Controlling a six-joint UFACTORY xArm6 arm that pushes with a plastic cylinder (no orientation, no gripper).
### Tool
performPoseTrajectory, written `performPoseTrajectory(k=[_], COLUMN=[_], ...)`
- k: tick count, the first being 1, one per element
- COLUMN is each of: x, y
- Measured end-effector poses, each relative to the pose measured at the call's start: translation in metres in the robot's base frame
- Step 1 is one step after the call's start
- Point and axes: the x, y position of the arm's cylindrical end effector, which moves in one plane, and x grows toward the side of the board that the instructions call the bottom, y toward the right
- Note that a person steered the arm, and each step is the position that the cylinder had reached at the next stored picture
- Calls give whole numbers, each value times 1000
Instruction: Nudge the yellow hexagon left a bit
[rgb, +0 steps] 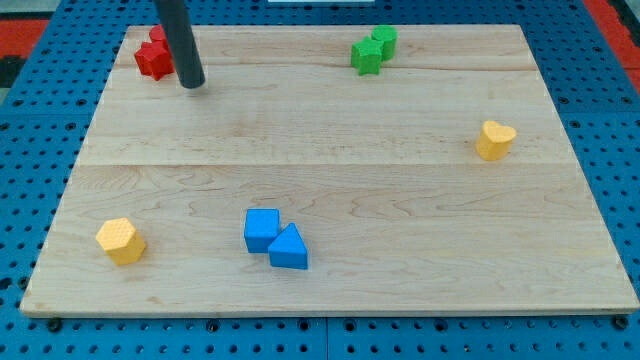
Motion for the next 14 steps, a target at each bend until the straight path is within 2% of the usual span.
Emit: performPoseTrajectory(k=[1,3,5,8,9,10,11,12,13,14], x=[18,82,147,164,194,219,294,296,279,234], y=[22,72,99,130,138,234,204,97,6,-29])
